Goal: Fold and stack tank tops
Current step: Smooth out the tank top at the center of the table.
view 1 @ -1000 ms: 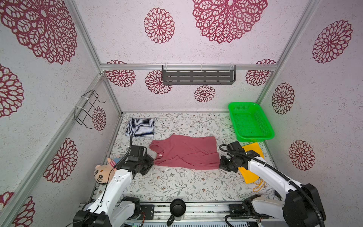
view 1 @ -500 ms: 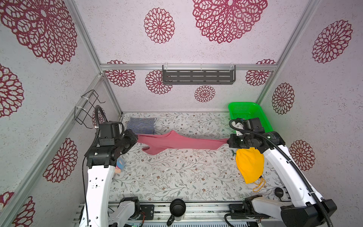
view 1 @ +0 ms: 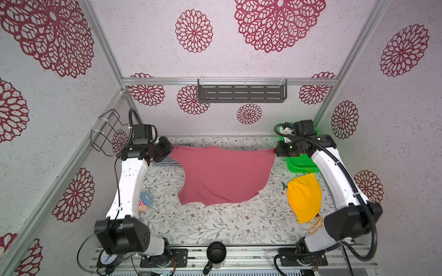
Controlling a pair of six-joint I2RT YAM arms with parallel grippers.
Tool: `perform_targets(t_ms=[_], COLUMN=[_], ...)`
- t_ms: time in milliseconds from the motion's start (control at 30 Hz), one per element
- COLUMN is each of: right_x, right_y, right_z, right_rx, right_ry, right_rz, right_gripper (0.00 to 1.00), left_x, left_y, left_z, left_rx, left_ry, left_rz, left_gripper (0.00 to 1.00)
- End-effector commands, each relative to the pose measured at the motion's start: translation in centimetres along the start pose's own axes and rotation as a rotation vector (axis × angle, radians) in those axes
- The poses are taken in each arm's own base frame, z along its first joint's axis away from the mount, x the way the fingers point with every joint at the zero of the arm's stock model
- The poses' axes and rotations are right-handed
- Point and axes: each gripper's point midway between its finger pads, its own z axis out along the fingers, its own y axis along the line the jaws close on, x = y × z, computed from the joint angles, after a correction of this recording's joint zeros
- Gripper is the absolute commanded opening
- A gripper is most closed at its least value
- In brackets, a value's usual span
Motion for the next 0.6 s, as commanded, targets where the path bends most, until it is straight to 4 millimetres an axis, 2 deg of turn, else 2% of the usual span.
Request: perform_targets(t_ms=[0, 67, 133, 200, 233, 300, 400, 500, 567], right_x=[-8.3, -11.6, -13.5, -13.8, -13.2, -11.2, -6.3, 0.2, 5.4], right_y=[1.2, 2.3, 3.2, 3.5, 3.4, 3.0, 1.7, 0.3, -0.6], right_z=[-3.0, -4.6, -6.4, -7.7, -7.9, -7.1, -4.5, -1.8, 0.6], right_rx=[-0.053, -0.085, -0.114, -0.13, -0.134, -0.133, -0.128, -0.135, -0.143], right_ry=[-0.222, -0.296, -0.349, -0.369, -0.355, -0.307, -0.24, -0.169, -0.083], right_rz=[-0.075, -0.096, -0.107, -0.105, -0.1, -0.086, -0.045, 0.022, 0.082], right_gripper=[0.0, 0.0, 0.0, 0.0, 0.0, 0.0, 0.0, 0.0, 0.0], left_x=[-6.3, -8.0, -8.9, -8.8, -8.2, -6.4, -1.9, 3.6, 7.3], left_y=[-6.5, -9.1, -10.9, -11.6, -11.5, -10.5, -7.4, -2.0, 1.7], left_z=[-1.0, -1.5, -2.4, -3.2, -3.4, -2.9, -1.4, 0.6, 2.0], left_rx=[0.165, 0.201, 0.233, 0.243, 0.245, 0.239, 0.217, 0.164, 0.131], left_ry=[-0.175, -0.223, -0.249, -0.258, -0.253, -0.237, -0.187, -0.134, -0.094], left_rz=[0.125, 0.169, 0.189, 0.202, 0.206, 0.204, 0.183, 0.137, 0.104], left_gripper=[0.0, 0.0, 0.0, 0.0, 0.0, 0.0, 0.0, 0.0, 0.0])
